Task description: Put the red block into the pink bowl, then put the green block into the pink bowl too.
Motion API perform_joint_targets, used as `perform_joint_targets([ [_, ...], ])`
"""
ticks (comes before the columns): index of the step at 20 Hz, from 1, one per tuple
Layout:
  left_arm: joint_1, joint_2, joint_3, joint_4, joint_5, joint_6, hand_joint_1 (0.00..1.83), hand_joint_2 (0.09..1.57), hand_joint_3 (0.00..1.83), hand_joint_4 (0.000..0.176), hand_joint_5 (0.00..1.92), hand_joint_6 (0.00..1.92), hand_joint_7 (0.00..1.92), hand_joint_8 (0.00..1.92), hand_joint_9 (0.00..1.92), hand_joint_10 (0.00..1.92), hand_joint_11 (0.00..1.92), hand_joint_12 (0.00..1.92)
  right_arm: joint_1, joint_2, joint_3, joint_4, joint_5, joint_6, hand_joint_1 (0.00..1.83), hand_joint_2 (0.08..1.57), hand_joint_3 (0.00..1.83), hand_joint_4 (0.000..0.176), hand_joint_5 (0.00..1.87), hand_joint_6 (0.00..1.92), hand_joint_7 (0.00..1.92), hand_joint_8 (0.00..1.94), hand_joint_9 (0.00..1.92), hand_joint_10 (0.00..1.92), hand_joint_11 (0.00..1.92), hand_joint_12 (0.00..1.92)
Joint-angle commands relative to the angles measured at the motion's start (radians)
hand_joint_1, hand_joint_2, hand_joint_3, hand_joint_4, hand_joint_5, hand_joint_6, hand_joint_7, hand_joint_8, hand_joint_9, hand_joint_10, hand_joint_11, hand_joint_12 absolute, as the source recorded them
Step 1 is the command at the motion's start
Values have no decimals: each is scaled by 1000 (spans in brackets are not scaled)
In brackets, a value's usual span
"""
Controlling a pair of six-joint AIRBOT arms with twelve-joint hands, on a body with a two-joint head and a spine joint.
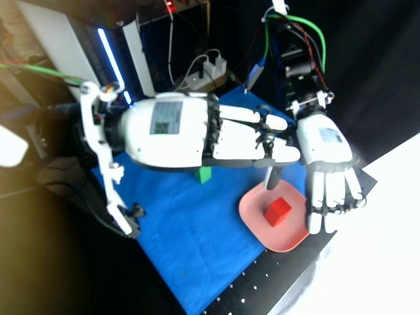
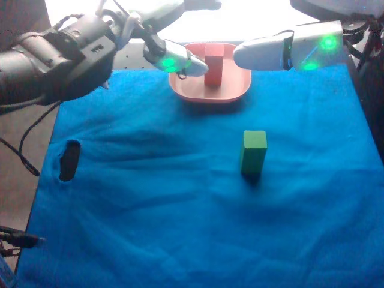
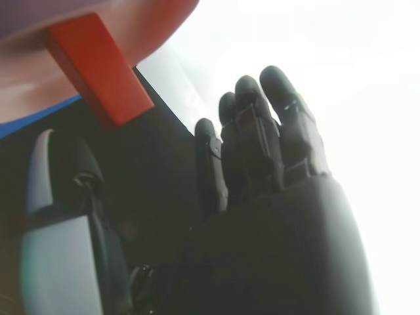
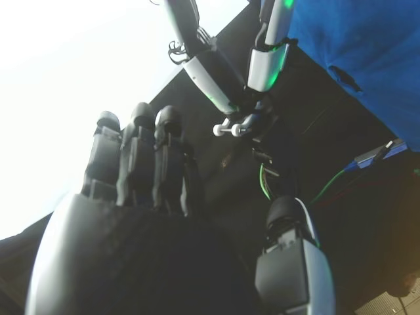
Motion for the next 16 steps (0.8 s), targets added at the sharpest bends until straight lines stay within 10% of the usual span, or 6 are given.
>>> perform_joint_targets([
  [1,-4,20,-3,-25,-123,-4,940,955,1,82,379,4,407,6,438,3,62,892,2,2,1,31,108,11,0,1051,0,0,174,5,352,3,210,1,3,109],
  [4,-15,76,-24,-30,-114,-4,954,915,0,60,434,5,486,6,494,7,20,850,-18,9,1,31,107,34,0,1045,0,0,174,4,344,0,212,2,0,110],
  [6,-34,114,-40,-31,-112,-4,896,900,0,102,399,0,485,3,491,0,30,714,-37,12,-1,38,107,38,17,951,0,0,164,0,321,0,185,0,0,190],
  [8,-52,155,-75,-51,-115,38,965,841,0,71,395,0,461,0,446,0,137,550,-43,29,-16,39,107,39,74,860,0,0,131,0,285,0,171,0,0,203],
  [16,-73,284,-184,-108,-138,122,1004,841,0,69,348,0,462,0,425,0,53,588,-88,80,-97,42,109,39,562,690,0,0,327,13,432,8,469,12,141,993],
])
